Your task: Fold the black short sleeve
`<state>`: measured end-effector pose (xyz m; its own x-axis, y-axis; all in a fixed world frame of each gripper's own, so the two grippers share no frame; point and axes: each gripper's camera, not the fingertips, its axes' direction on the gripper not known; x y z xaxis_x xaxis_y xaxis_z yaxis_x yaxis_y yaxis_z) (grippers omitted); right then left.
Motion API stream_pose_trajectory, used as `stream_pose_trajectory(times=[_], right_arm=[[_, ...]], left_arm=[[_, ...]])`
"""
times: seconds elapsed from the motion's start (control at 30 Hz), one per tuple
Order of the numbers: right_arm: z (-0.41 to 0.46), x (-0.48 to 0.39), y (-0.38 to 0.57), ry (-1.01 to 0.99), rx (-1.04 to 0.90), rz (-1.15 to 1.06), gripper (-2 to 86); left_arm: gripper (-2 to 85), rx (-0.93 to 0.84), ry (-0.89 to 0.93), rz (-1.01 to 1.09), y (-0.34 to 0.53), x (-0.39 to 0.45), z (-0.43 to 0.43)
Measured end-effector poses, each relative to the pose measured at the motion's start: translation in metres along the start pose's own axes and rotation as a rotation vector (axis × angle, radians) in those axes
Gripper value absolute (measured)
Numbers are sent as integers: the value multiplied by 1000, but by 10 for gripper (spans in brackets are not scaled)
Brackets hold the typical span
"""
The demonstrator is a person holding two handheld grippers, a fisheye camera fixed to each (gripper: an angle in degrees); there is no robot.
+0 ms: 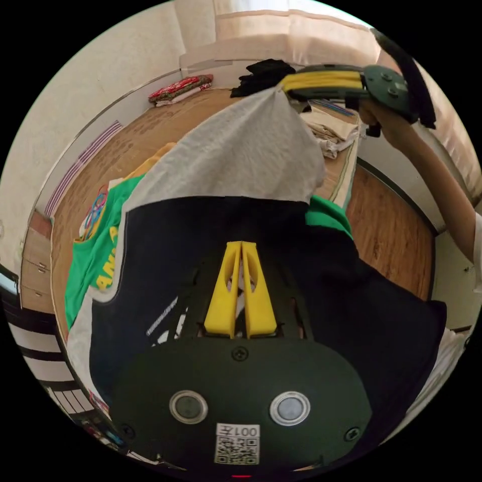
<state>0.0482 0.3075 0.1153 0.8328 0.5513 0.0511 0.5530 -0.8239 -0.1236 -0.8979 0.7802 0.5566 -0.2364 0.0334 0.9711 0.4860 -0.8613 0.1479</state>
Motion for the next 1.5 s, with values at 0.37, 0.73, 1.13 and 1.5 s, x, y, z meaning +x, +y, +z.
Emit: stream_pose_trajectory(times=[0.37,0.73,1.13,1.5], right_arm=[[-86,-33,-73,-201,131,-251,15],[-79,-124,-29,-769,0,-435,79],[2,-59,-52,-763,-70,-264,139],[-53,-53,8,-772,77,-397,18]], left_arm=[[-10,25,26,-161,7,-32,11],[-9,27,171,-418,129,-107,-49],[37,-25,49,12,119,-51,-74],[0,-104,-8,4,116,-82,-78]])
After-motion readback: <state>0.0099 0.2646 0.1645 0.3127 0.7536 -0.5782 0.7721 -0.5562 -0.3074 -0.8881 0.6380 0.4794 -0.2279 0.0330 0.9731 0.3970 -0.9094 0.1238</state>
